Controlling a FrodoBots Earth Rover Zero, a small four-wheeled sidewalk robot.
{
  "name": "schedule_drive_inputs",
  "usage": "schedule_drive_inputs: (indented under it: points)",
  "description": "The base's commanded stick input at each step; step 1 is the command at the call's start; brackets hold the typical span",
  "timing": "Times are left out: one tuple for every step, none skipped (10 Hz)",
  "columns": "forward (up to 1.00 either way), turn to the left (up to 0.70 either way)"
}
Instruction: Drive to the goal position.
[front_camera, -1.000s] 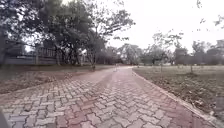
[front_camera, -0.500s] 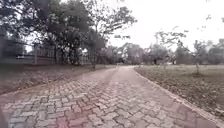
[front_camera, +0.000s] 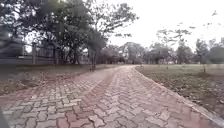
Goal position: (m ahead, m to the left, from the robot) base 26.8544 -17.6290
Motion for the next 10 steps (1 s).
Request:
schedule_drive_inputs:
  points:
    - [0.7,0.02]
    - [0.7,0.01]
    - [0.7,0.0]
    - [0.7,0.0]
    - [0.7,0.0]
    - [0.7,0.0]
    - [0.7,0.0]
    - [0.7,0.0]
    - [0.7,0.0]
    - [0.7,0.0]
